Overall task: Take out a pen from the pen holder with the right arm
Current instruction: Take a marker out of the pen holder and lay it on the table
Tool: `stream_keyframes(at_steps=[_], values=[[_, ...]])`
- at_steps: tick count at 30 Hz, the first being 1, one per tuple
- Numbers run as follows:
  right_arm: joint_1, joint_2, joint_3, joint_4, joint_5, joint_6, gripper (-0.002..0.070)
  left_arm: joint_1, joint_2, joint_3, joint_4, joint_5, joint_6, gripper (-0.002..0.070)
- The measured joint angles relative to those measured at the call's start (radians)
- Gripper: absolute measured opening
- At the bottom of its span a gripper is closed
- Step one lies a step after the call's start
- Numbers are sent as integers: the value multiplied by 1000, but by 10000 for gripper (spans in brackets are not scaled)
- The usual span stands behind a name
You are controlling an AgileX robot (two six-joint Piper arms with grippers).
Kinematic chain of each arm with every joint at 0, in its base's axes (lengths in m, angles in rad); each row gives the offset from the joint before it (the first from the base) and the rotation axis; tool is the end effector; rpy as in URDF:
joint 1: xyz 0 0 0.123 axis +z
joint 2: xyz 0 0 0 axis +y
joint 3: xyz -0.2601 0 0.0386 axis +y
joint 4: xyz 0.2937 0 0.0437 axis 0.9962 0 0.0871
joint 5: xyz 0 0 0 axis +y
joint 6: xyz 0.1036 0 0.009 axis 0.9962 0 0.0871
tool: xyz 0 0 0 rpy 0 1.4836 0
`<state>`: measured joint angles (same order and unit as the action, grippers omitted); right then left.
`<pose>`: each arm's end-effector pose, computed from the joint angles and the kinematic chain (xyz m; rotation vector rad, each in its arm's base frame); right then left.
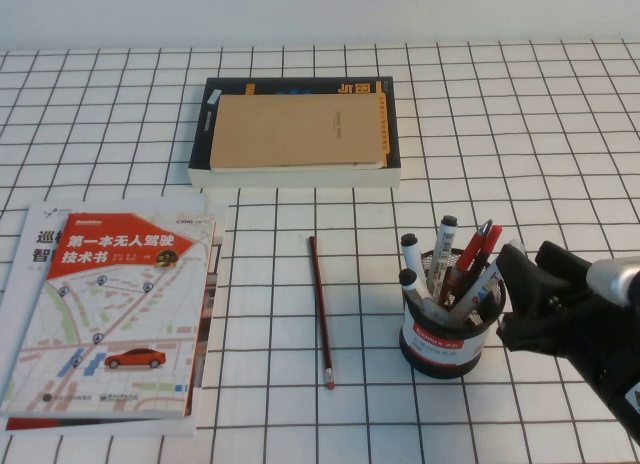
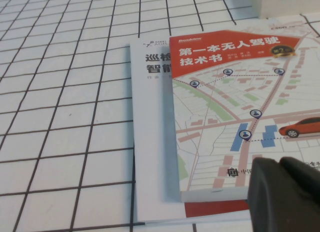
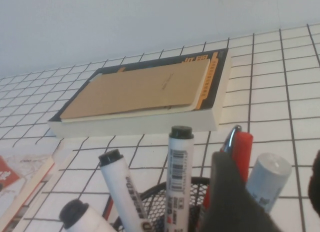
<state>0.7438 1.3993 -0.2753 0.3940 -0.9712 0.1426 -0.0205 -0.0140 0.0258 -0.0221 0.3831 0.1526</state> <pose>0.2122 0.1505 0.1297 -0.0676 1.6996 0.5719 0.1326 -0.0036 0.1666 0.1489 1.8731 0.0689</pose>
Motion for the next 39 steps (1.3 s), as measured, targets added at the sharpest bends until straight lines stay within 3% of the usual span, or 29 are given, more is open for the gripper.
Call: stream_keyframes(at_steps=[18, 39], values=[[0, 180, -2, -5, -128, 93, 318, 0, 0, 0, 0, 0, 0, -4], [0, 235, -51, 35, -152, 137, 318, 0, 0, 0, 0, 0, 0, -4]])
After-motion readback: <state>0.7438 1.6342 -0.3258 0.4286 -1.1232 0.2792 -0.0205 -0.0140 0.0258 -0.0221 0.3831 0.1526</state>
